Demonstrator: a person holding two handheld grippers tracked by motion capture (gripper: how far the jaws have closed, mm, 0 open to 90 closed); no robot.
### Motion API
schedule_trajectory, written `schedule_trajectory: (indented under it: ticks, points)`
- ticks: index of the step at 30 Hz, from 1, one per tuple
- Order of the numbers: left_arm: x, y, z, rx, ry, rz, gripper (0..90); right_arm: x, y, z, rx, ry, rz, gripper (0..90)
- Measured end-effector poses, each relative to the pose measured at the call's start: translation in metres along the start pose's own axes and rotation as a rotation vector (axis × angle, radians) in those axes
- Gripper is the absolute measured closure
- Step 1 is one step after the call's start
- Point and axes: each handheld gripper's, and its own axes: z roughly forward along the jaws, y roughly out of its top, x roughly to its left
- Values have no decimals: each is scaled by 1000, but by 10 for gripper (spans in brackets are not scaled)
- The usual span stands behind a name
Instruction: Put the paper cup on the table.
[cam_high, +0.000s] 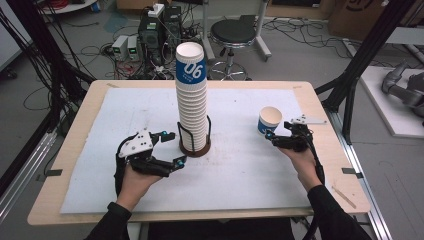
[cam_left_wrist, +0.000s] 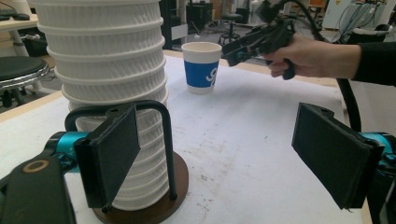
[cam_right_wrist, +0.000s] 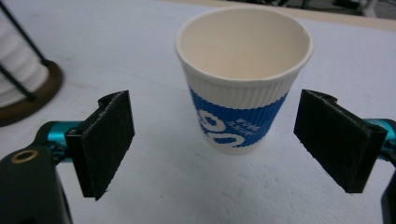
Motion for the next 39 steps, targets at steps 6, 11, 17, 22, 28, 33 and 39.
schedule_trajectory:
  ticks: [6, 11, 17, 22, 28, 33, 39]
  points:
    - [-1, 5, 0, -15, 9, 3, 152, 7, 0, -29, -80, 81, -46, 126]
    - [-3, 9, 1, -17, 8, 8, 152, 13, 5, -46, -145, 164, -82, 127]
    - [-8, 13, 2, -35, -11, 22, 152, 29, 25, -71, -237, 293, -176, 127]
    - [-18, 20, 2, -39, -39, 51, 152, 42, 33, -86, -332, 389, -215, 129]
    - [-22, 26, 0, -45, -73, 18, 152, 49, 38, -91, -348, 472, -254, 130]
    - [-24, 33, -8, -68, -32, 35, 152, 48, 37, -86, -333, 528, -262, 130]
    - [-19, 34, -14, -79, -5, 33, 152, 43, 34, -79, -298, 475, -249, 130]
